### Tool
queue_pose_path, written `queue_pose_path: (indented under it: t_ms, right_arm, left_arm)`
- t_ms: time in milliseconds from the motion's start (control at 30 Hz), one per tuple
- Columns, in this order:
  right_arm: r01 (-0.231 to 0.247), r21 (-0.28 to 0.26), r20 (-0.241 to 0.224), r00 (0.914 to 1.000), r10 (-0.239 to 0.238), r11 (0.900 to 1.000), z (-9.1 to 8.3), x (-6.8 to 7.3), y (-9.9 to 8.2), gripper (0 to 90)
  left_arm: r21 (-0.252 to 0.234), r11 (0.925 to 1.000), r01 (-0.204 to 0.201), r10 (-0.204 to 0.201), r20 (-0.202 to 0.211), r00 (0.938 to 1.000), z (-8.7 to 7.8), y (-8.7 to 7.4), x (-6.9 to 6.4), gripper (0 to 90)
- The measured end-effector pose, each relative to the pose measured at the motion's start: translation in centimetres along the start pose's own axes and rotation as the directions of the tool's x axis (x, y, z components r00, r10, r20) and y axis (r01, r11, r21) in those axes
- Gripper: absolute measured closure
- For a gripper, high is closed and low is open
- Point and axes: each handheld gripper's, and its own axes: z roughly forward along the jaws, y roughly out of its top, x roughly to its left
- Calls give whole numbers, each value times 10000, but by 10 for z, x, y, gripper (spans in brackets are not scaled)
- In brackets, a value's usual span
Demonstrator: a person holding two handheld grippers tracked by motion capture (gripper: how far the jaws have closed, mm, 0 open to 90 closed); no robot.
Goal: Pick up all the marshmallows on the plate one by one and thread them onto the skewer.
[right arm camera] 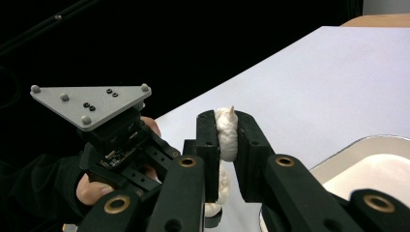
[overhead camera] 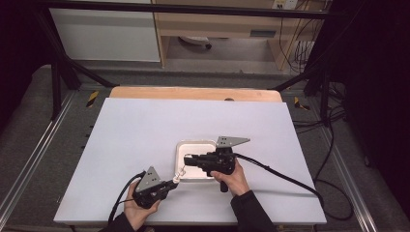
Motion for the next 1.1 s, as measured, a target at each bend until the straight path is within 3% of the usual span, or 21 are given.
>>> queue_pose_path:
  t_ms: [1100]
  right_arm:
    - [195,163,71,9998,-196,9997,2,3,-6,826]
  left_arm:
    - [48,10000,-7,7,65,10000,1,-1,-1,887]
